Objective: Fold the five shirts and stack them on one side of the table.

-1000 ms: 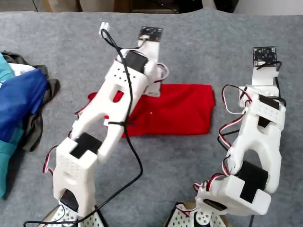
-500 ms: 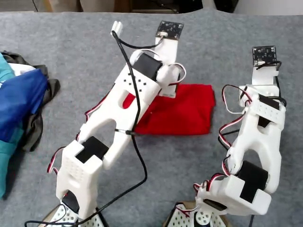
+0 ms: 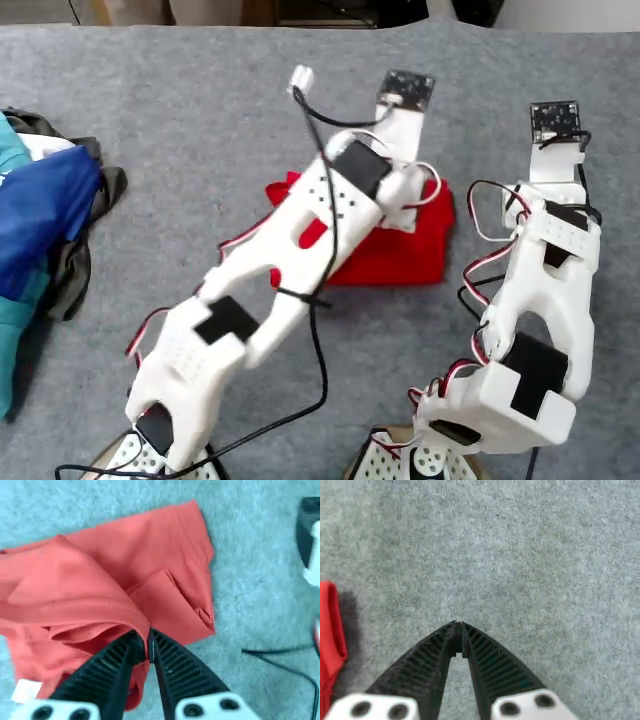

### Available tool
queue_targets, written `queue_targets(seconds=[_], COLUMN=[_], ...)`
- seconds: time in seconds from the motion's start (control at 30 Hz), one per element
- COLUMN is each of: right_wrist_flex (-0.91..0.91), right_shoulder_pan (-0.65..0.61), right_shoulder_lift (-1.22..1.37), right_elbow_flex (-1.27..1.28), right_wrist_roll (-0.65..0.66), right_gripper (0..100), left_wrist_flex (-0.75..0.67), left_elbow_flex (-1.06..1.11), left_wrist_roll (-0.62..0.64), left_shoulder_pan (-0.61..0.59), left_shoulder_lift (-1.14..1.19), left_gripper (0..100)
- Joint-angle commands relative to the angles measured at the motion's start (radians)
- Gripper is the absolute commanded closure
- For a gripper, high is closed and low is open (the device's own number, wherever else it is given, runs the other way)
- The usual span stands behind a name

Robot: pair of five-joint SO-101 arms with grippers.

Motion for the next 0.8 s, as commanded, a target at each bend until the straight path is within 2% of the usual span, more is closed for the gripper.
queue_targets(seconds=[0.0,0.3,0.6,0.77], right_wrist_flex=[-0.020,-0.021,0.006,0.002], right_shoulder_pan=[0.016,0.041,0.088,0.120], right_shoulder_lift=[-0.004,0.019,0.067,0.064], right_elbow_flex=[-0.056,-0.076,-0.137,-0.137], right_wrist_roll=[0.005,-0.028,-0.074,-0.094], right_gripper=[99.5,99.5,99.5,99.5], left_wrist_flex=[-0.064,-0.098,-0.109,-0.163], left_elbow_flex=[-0.117,-0.319,-0.333,-0.328], left_wrist_roll=[0.040,0.103,0.123,0.123], left_shoulder_pan=[0.008,0.015,0.068,0.081], left_shoulder_lift=[0.031,0.165,0.176,0.186], left_gripper=[98,98,98,98])
